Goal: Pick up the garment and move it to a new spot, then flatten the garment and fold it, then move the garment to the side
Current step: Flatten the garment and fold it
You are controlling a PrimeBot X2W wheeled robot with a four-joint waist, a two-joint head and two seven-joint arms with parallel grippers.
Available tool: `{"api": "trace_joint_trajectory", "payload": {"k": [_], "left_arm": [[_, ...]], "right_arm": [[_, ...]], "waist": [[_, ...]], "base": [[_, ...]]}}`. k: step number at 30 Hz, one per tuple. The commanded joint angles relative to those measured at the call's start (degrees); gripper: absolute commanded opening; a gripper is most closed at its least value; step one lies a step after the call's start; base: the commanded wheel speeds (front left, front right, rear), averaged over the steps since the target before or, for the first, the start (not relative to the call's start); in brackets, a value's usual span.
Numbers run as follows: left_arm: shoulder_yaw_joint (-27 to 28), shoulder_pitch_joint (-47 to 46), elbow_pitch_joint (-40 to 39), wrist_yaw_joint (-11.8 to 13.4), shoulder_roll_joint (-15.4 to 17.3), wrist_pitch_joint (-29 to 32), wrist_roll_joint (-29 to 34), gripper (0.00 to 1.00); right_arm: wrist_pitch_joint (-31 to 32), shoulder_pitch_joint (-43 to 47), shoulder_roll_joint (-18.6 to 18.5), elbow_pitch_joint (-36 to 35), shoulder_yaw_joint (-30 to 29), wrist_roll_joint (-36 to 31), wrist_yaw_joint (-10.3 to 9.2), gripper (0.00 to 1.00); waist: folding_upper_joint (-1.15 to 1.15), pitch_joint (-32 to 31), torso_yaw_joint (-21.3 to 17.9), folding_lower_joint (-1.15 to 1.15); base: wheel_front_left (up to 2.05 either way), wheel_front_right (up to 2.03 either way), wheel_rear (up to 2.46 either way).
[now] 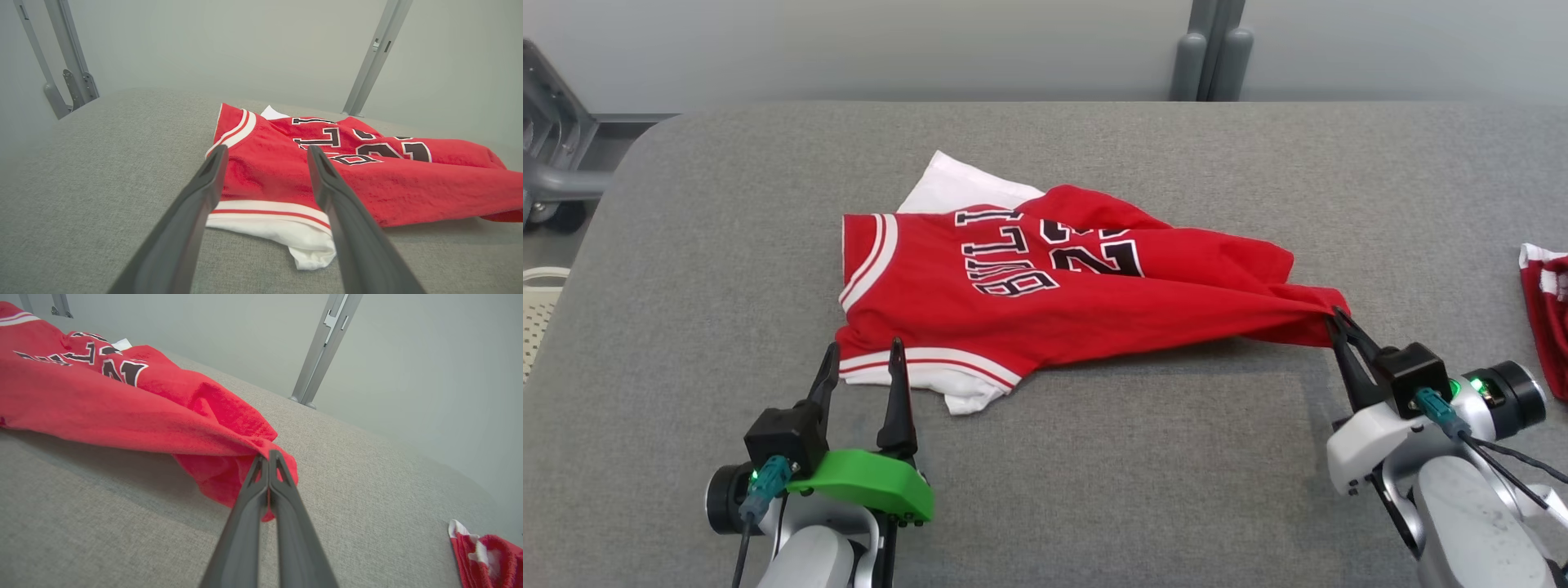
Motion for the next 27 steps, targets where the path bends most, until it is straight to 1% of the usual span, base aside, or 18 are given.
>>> {"api": "trace_joint_trajectory", "payload": {"k": [1,3,6,10,14,15,16,17,22,27], "left_arm": [[-0.11,0.4,0.44,-0.33,-0.04,-0.02,0.27,1.0],[-0.31,0.45,0.67,-0.56,-0.29,-0.02,0.1,1.0],[-0.52,0.56,1.11,-0.7,-0.35,-0.02,-0.03,1.0],[-0.65,0.13,1.67,-0.8,-0.39,-0.02,-0.22,1.0],[-0.39,-0.05,1.96,-0.85,0.05,-0.02,-0.37,1.0],[-0.3,-0.09,2.08,-0.82,0.24,-0.02,-0.42,1.0],[-0.2,-0.11,2.17,-0.75,0.45,0.01,-0.52,1.0],[-0.05,-0.13,2.28,-0.72,0.66,0.08,-0.65,1.0],[0.71,-0.75,3.28,-0.91,1.8,0.3,-1.04,1.0],[1.85,-1.87,5.48,-0.98,3.57,0.94,-1.78,1.0]], "right_arm": [[-0.12,1.92,-0.64,-0.95,-0.9,-1.01,-0.02,0.0],[-0.12,3.84,-0.86,-2.04,-1.78,-2.28,-0.02,0.0],[-0.12,7.4,0.23,-2.22,-2.32,-3.04,-0.02,0.0],[-0.12,10.41,2.07,0.29,-2.39,-3.1,-0.02,0.0],[-0.12,10.92,3.6,2.82,-2.37,-2.93,-0.02,0.0],[-0.12,10.79,3.95,3.09,-2.28,-2.69,-0.02,0.25],[-0.12,10.59,4.26,3.01,-2.22,-2.33,-0.02,0.56],[-0.12,10.45,4.45,2.71,-2.17,-2.26,-0.02,1.0],[-0.12,11.05,4.85,1.66,-2.51,-1.76,-0.02,1.0],[-0.13,12.87,4.62,-1.13,-3.67,-0.44,-0.02,1.0]], "waist": [[0.0,-0.22,-1.13,0.0],[0.0,-0.21,-1.58,0.0],[0.0,-0.2,-2.19,0.0],[0.0,-0.12,-2.84,0.0],[0.0,-0.14,-3.6,0.0],[0.0,-0.2,-3.83,0.0],[0.0,-0.26,-4.09,0.0],[0.0,-0.35,-4.37,0.0],[0.0,-0.93,-5.5,0.0],[0.0,-1.93,-7.16,0.0]], "base": [[0.0,0.0,0.0],[0.0,0.0,0.0],[0.0,0.0,0.0],[0.0,0.0,0.0],[0.0,0.0,0.0],[0.0,0.0,0.0],[0.0,0.0,0.0],[0.0,0.0,0.0],[0.0,0.0,0.0],[0.0,0.0,0.0]]}}
